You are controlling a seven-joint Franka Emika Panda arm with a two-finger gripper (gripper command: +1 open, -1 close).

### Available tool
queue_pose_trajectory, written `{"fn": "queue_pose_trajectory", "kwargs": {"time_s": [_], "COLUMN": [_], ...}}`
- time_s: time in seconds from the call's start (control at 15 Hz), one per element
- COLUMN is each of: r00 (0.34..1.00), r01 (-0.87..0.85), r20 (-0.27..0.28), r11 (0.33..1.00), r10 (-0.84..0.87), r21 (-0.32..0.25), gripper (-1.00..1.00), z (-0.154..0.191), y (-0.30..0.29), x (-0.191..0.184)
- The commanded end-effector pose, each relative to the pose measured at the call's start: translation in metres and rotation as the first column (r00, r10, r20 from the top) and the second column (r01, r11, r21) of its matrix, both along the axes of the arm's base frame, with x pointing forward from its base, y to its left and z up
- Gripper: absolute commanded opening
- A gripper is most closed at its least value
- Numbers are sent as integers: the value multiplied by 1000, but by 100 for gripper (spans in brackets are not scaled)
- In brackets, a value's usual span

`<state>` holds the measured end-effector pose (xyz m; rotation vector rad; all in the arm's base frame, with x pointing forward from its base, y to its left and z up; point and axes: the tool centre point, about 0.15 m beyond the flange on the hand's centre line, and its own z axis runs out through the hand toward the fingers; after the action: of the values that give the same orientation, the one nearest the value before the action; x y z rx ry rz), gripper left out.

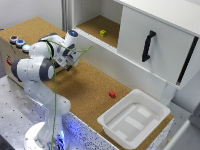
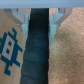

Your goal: Grasp the drawer handle, then close it

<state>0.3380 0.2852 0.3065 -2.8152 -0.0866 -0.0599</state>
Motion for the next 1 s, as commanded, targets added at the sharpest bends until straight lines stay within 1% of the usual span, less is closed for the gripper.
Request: {"fn": "queue_pose_trajectory", "kwargs": {"time_s": [0.0,0.07,0.2,0.27,0.6,0.8,0.93], "r00": [1000,1000,1000,1000,998,997,994], "r01": [-6,-7,-8,-2,22,27,24], "r20": [-22,-11,-9,7,60,80,105], "r11": [1000,1000,1000,1000,999,999,998], "r10": [6,7,8,2,-19,-23,-19], "r21": [-4,-8,-5,-13,-40,-46,-50], "gripper": [-100,-100,-100,100,100,100,100], "z": [-24,-22,-19,-15,7,20,34], "y": [52,58,67,69,66,61,59], "x": [7,6,5,4,1,-3,-4]}}
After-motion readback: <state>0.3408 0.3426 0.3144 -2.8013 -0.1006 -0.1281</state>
